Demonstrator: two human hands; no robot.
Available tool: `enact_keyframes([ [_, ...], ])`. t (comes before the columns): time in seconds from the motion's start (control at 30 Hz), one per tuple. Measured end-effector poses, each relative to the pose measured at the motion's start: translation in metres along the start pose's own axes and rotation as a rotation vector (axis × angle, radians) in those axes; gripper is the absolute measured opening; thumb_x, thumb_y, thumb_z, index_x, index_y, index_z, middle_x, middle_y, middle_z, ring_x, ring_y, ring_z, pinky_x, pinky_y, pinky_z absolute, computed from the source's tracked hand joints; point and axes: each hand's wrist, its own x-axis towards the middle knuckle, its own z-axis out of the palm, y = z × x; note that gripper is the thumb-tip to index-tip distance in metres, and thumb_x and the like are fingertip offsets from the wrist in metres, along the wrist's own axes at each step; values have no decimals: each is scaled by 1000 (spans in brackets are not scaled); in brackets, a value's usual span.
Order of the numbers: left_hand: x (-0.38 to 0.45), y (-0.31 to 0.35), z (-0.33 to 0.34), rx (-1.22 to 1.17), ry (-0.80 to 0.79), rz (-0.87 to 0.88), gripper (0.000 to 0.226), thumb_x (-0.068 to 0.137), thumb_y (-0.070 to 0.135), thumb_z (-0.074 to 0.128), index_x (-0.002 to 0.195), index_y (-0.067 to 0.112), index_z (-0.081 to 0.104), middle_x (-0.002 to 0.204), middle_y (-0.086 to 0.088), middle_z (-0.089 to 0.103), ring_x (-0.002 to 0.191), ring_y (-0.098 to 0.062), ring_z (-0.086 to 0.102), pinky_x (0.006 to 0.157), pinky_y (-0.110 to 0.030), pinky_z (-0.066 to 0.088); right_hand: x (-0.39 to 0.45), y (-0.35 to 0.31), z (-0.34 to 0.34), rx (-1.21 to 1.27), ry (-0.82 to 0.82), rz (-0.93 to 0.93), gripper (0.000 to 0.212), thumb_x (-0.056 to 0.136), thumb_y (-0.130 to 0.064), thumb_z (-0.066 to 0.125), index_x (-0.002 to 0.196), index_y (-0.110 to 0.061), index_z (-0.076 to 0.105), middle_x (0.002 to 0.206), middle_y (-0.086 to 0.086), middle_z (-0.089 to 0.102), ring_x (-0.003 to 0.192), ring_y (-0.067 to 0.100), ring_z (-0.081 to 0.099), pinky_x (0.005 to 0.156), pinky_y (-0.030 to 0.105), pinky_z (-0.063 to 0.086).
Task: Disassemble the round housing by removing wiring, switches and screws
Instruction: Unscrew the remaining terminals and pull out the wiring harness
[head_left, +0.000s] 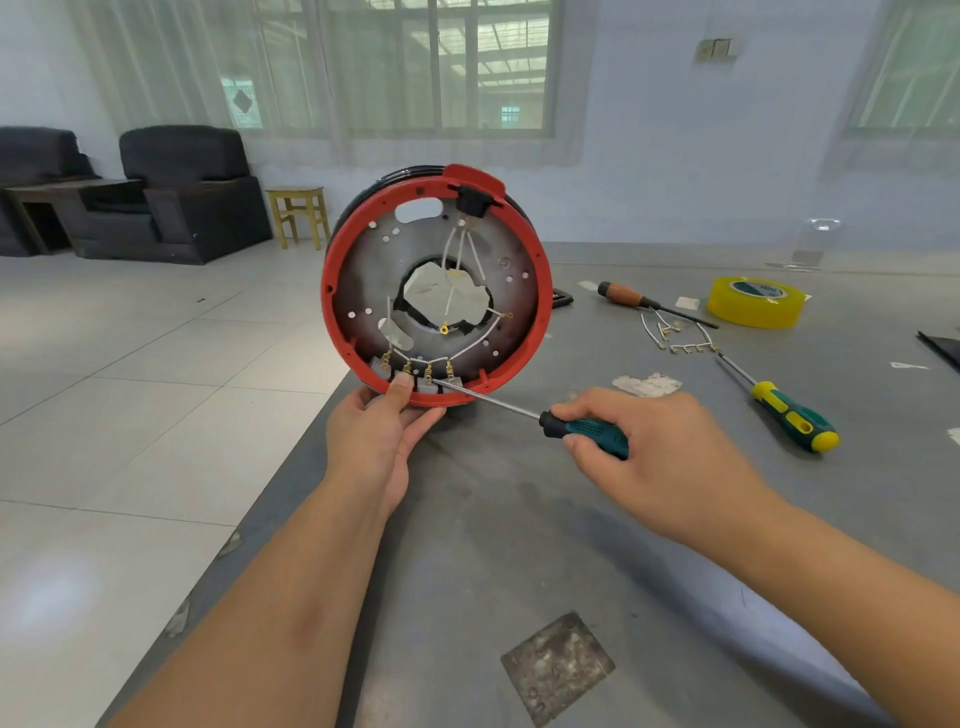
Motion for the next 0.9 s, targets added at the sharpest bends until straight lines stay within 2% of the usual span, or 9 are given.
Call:
enact_keyframes([
  [0.1, 1, 0, 1, -33, 27, -6, 10, 103, 5, 63, 112, 2, 64, 98, -14, 81, 94, -34, 79, 87, -46, 65, -6, -7, 8, -68, 84, -57, 24, 88, -24, 73, 111, -32, 74, 81, -12, 73, 72, 17, 59, 60, 25, 36],
  [0.17, 1, -1, 2, -54, 45, -10, 12, 103, 5, 63, 114, 1, 64, 99, -16, 80, 95, -36, 79, 87, -47, 64, -10, -11, 12, -87, 72, -59, 24, 90, -26, 70, 113, -32, 71, 85, -12, 74, 69, 20, 63, 61, 28, 39],
  [0.4, -1, 0, 5, -104, 81, -6, 18, 104, 4, 62, 121, -1, 62, 95, -16, 80, 89, -35, 79, 87, -51, 64, -18, -19, 18, -105, 4, -53, 23, 99, -32, 56, 121, -34, 61, 98, -13, 72, 80, 22, 65, 67, 35, 50],
  [0.53, -4, -1, 8, -136, 87, -4, 5, 104, 4, 61, 107, 1, 65, 99, -19, 79, 89, -32, 80, 86, -48, 65, -20, -24, 22, -113, -14, -38, 28, 102, -35, 50, 129, -33, 56, 107, -12, 70, 89, 21, 66, 73, 38, 52],
  [0.63, -5, -2, 8, -159, 91, -16, 5, 105, 4, 61, 104, 1, 65, 96, -17, 77, 87, -29, 79, 87, -47, 64, -19, -25, 26, -110, -8, -42, 29, 103, -36, 48, 131, -31, 55, 109, -11, 70, 92, 20, 66, 75, 38, 52],
  [0.77, -6, -1, 8, -159, 88, -5, 12, 104, 4, 62, 115, -2, 64, 95, -13, 80, 93, -33, 79, 89, -49, 64, -19, -22, 25, -69, 34, -43, 27, 100, -33, 56, 126, -31, 60, 102, -12, 72, 86, 18, 66, 72, 37, 53],
  [0.9, -7, -2, 7, -122, 69, -9, 25, 103, 4, 63, 127, -4, 61, 106, -15, 79, 97, -33, 79, 85, -47, 65, -14, -12, 21, 59, 122, 45, 24, 93, -34, 65, 116, -41, 63, 79, -14, 70, 64, 5, 57, 57, 22, 40],
])
